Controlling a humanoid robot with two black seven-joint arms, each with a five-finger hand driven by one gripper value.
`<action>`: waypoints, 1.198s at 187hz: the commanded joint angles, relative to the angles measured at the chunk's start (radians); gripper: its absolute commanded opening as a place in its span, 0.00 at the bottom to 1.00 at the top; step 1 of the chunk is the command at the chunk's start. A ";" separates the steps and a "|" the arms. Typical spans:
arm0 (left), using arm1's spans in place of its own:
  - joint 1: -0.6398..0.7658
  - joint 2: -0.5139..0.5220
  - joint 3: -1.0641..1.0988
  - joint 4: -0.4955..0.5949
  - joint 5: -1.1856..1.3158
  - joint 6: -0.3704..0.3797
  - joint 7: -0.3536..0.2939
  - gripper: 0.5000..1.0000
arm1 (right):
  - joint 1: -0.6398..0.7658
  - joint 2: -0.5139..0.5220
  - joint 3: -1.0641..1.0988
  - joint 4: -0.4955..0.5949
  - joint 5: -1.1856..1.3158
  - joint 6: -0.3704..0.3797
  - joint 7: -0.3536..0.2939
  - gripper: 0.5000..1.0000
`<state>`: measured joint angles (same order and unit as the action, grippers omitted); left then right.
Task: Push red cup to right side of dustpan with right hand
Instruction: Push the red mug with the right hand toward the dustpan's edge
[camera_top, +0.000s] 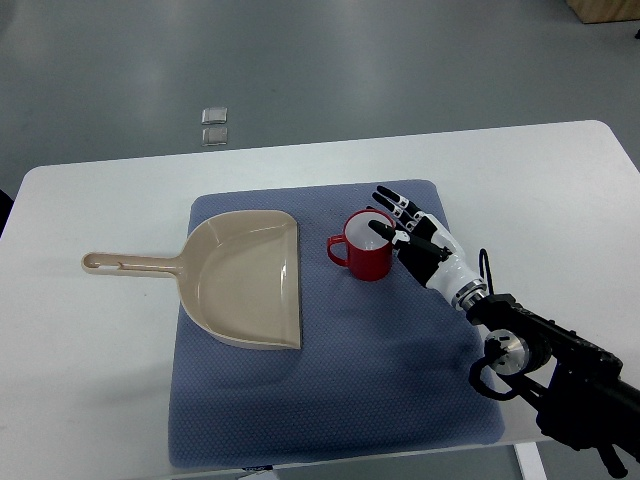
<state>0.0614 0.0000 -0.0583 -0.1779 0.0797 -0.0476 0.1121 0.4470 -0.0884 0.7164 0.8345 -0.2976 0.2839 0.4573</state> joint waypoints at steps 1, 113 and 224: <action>0.000 0.000 0.000 0.000 0.000 0.000 0.000 1.00 | -0.002 0.004 0.000 0.009 -0.003 -0.009 0.000 0.86; 0.000 0.000 0.000 0.000 0.000 0.000 0.000 1.00 | -0.010 0.073 -0.032 0.035 -0.021 -0.038 -0.002 0.86; 0.000 0.000 0.000 0.000 0.000 0.000 0.000 1.00 | -0.016 0.078 -0.045 0.081 -0.054 -0.066 -0.002 0.86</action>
<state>0.0613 0.0000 -0.0583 -0.1779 0.0797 -0.0476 0.1123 0.4301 -0.0083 0.6758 0.9167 -0.3467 0.2195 0.4548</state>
